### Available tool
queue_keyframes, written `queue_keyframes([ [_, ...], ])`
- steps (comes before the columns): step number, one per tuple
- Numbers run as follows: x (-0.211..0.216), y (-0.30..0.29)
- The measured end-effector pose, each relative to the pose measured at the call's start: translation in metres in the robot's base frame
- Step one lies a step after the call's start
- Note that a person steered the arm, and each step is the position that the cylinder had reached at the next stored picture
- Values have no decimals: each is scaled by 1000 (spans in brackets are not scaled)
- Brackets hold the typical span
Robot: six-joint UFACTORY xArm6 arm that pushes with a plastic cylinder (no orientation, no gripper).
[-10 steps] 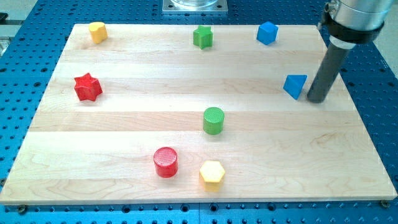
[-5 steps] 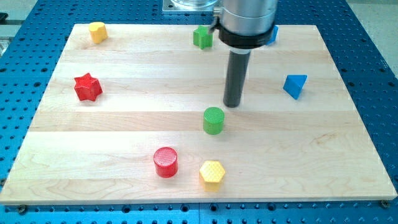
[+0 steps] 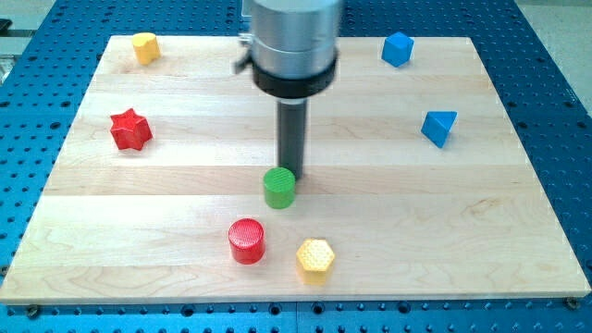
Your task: Place the hexagon and green circle in a diagonal line
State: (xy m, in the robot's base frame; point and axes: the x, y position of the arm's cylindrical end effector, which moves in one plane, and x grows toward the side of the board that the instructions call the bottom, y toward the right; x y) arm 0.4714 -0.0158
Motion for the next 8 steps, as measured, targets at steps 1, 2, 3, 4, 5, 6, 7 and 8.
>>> queue_keyframes([
  [1, 79, 0],
  [2, 58, 1],
  [3, 40, 70],
  [4, 82, 146],
  [5, 144, 138],
  [6, 148, 132],
  [7, 147, 119],
  [8, 147, 71],
])
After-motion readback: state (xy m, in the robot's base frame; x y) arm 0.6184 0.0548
